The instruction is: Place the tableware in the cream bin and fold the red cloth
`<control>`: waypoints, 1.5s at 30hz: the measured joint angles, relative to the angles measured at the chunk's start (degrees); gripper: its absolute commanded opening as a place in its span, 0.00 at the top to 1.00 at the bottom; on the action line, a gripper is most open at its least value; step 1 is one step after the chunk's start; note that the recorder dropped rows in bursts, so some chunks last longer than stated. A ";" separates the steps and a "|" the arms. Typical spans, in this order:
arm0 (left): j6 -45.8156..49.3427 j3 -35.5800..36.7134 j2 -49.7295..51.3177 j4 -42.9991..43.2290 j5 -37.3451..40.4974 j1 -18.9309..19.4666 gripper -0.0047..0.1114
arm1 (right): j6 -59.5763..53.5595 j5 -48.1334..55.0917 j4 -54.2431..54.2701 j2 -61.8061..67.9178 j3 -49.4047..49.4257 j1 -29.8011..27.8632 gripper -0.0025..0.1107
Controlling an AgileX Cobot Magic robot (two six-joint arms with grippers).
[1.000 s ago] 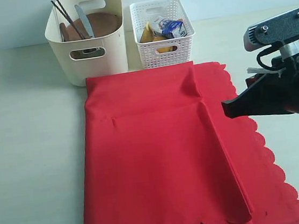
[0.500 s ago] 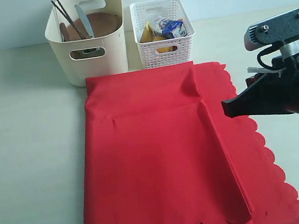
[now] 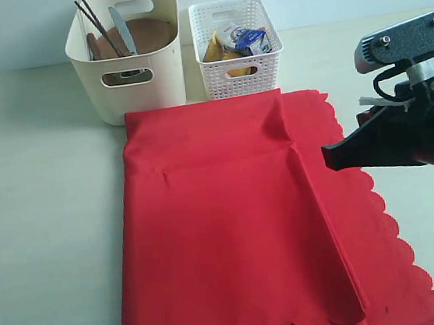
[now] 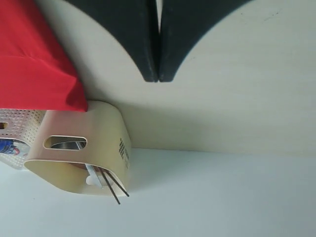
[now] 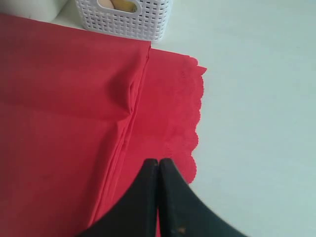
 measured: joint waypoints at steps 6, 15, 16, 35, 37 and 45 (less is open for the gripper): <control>0.00 0.00 0.00 -2.99 0.00 3.15 0.94 | 0.00 0.00 0.00 0.00 0.00 0.00 0.98; 0.00 0.00 0.00 -3.30 0.13 3.44 0.94 | 0.00 0.00 0.00 0.00 0.00 0.00 0.98; 0.00 0.00 0.00 -3.30 0.13 3.44 0.94 | 0.00 0.00 0.00 0.00 0.00 0.00 0.98; 0.00 0.00 0.00 -3.30 0.13 3.44 0.94 | 0.14 0.00 0.00 0.00 0.00 0.00 0.98; 0.00 0.00 0.00 -3.30 0.13 3.44 0.94 | 0.14 0.00 0.00 0.00 0.00 0.00 0.98; 0.00 0.00 0.00 -3.20 0.13 3.44 0.94 | 0.14 2.20 0.00 0.15 0.00 0.00 0.98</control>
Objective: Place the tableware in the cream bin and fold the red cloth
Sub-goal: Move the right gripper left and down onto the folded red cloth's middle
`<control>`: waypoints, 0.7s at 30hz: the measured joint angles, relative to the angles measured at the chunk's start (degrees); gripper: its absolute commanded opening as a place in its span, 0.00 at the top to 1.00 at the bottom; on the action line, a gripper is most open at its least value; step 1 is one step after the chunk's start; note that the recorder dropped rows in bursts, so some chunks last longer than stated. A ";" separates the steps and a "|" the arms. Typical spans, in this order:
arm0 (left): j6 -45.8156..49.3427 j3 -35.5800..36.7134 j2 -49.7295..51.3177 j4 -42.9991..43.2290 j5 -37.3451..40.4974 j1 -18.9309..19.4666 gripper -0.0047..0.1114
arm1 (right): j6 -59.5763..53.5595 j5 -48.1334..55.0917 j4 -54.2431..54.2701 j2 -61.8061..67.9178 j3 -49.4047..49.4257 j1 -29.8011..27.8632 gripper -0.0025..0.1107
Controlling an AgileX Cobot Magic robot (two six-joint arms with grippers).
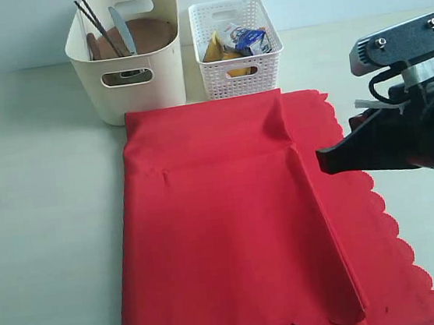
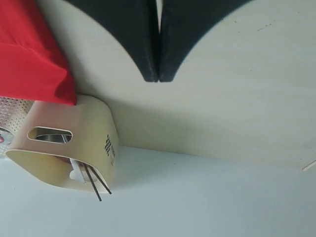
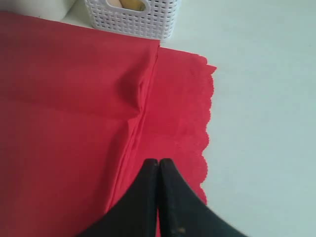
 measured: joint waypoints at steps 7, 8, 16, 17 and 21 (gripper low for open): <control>0.00 0.00 0.00 0.00 0.00 0.00 0.94 | -2.09 6.81 0.00 9.61 -4.14 0.00 0.98; 0.00 0.00 0.00 0.00 0.00 0.00 0.94 | -2.09 7.58 0.00 10.97 -4.56 0.00 0.98; 0.00 0.00 0.00 0.11 0.00 0.00 0.94 | -3.20 7.71 -0.32 17.60 -5.72 0.00 0.98; 0.00 0.00 0.00 0.11 0.00 0.00 0.94 | -3.31 5.77 -0.32 17.60 -5.72 0.00 0.98; 0.00 0.00 0.00 0.11 0.00 0.00 0.94 | -0.91 6.29 -0.30 17.72 -6.30 0.00 0.98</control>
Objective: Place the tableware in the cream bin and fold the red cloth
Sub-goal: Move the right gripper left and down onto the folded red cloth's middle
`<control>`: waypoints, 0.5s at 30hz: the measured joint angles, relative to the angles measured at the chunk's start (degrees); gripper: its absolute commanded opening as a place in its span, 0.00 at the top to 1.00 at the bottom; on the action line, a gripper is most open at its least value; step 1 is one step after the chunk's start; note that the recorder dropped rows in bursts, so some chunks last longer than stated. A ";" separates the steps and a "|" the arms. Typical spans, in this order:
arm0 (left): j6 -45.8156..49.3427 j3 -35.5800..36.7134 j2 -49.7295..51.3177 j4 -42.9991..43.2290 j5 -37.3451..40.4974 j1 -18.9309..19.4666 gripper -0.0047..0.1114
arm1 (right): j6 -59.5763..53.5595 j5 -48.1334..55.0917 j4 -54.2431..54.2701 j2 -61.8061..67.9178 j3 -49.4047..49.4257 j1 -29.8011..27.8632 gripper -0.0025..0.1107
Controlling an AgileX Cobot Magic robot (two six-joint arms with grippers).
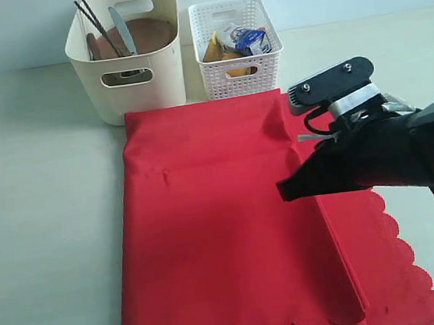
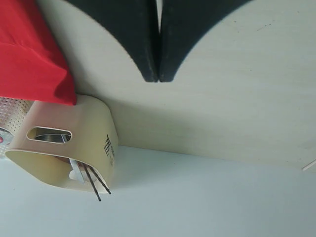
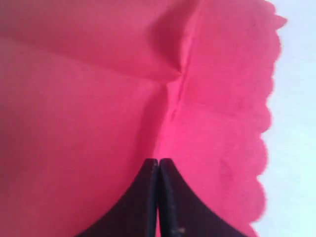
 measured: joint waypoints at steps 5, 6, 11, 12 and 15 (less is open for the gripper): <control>0.00 0.00 0.00 0.00 0.00 0.00 0.94 | 0.53 12.58 -2.47 5.37 -6.92 -0.12 0.98; 0.00 0.00 0.00 0.00 0.00 0.00 0.94 | 0.53 14.45 -2.61 8.39 -9.64 -0.12 0.98; 0.00 0.00 0.00 0.00 0.00 0.00 0.94 | 0.78 17.28 -7.76 17.27 -13.68 -0.12 0.98; 0.00 0.00 0.00 0.00 0.00 0.00 0.94 | 0.91 16.66 -8.04 18.13 -13.68 -0.12 0.98; 0.00 0.00 0.00 0.00 0.00 0.00 0.94 | 1.03 15.03 -8.74 20.45 -13.68 -0.12 0.98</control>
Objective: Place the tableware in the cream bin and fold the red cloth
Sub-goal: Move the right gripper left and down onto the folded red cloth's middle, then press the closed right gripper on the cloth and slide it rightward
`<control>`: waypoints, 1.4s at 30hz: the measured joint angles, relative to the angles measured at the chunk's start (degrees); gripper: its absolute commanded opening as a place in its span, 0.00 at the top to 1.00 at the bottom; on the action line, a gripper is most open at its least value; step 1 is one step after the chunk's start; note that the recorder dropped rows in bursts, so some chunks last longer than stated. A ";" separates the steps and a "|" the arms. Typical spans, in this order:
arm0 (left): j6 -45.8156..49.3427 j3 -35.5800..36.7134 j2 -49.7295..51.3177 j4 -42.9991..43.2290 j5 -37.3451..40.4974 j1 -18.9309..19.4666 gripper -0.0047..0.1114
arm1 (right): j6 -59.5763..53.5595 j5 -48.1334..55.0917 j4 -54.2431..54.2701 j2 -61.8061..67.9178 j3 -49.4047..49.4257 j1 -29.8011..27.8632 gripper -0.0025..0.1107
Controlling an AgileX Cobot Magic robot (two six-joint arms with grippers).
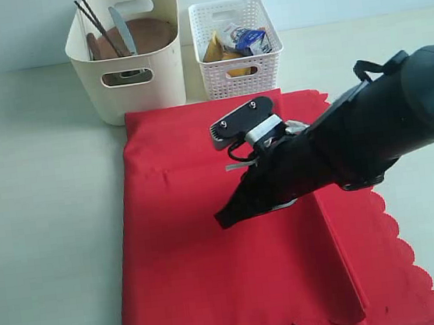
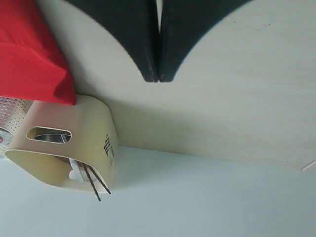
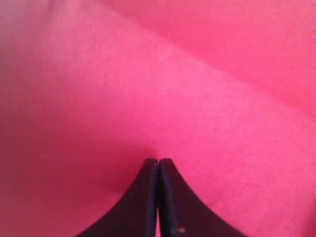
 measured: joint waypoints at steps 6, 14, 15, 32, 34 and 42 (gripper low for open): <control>0.00 0.00 0.00 0.00 0.00 0.00 0.94 | 0.00 -3.49 -0.13 0.66 -0.22 0.00 0.98; 0.00 0.00 0.00 0.00 0.00 0.00 0.94 | 0.00 -5.94 -0.15 0.69 -0.22 0.00 0.98; 0.00 0.00 0.00 0.00 0.00 0.00 0.94 | 0.00 -5.94 -0.15 0.69 -0.22 0.00 0.98; 0.00 0.00 0.00 0.00 0.00 0.00 0.94 | -21.60 -8.55 14.15 -2.02 0.95 0.46 0.98; 0.00 0.00 0.00 0.00 0.00 0.00 0.94 | -21.21 -7.00 14.15 -2.02 0.95 0.46 0.98; 0.00 0.00 0.00 0.00 0.00 0.00 0.94 | 23.07 -8.63 -23.80 -2.05 1.53 3.05 0.98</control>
